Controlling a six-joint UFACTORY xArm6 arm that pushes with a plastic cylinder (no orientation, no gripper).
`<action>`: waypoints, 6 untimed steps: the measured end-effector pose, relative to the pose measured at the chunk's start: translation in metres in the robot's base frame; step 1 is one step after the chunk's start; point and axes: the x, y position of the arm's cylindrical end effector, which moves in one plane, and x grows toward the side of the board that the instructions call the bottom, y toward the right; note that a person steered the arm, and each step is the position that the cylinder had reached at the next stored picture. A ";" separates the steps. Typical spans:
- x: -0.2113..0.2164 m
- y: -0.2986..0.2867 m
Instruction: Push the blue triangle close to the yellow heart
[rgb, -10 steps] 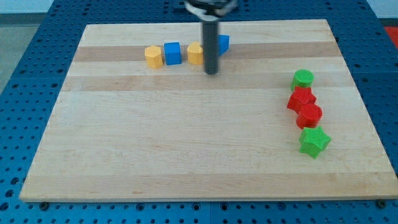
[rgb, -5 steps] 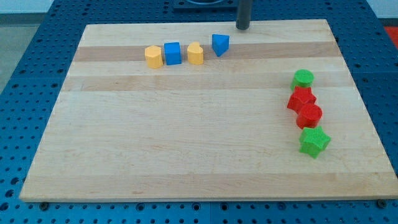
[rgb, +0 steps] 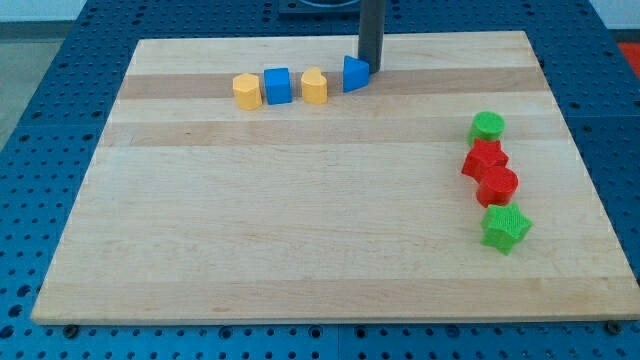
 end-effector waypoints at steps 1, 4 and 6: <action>0.012 -0.001; 0.045 -0.001; 0.034 0.022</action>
